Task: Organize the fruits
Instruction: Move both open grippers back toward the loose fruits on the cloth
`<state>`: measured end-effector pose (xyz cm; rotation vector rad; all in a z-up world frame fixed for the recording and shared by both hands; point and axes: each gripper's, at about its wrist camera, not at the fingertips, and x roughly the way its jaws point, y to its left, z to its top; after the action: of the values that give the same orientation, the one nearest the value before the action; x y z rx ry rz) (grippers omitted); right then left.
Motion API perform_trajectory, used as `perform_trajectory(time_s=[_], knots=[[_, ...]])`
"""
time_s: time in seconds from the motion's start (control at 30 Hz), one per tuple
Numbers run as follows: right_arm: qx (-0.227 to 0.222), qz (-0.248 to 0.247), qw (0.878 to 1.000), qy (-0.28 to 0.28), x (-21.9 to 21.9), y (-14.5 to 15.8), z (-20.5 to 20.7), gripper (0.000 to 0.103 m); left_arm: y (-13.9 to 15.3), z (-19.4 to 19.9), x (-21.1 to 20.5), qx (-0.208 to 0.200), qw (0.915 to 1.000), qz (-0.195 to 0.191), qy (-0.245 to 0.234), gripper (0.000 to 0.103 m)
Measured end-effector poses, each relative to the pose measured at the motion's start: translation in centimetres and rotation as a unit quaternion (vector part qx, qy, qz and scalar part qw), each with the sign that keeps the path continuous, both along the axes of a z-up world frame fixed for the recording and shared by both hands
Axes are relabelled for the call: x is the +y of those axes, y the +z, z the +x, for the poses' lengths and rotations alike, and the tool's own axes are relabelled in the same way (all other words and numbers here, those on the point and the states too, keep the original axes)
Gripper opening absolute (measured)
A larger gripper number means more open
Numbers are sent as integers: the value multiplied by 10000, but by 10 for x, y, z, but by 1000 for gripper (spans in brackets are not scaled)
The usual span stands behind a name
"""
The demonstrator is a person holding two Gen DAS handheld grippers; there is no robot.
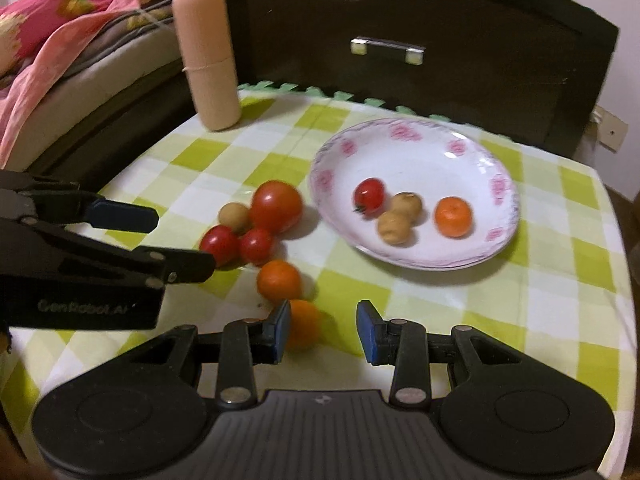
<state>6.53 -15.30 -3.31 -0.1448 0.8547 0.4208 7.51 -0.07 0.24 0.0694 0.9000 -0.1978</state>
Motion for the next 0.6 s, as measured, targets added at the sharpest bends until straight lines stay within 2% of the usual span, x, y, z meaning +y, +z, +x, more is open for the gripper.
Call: perform_trajectory(time_s=[0.23, 0.6], knots=[[201, -17, 9996, 192, 11, -14, 4, 35, -8, -6, 6, 181, 9998, -24, -13, 69], [399, -2, 9991, 176, 15, -25, 14, 32, -18, 2, 7, 276, 9996, -31, -17, 69]])
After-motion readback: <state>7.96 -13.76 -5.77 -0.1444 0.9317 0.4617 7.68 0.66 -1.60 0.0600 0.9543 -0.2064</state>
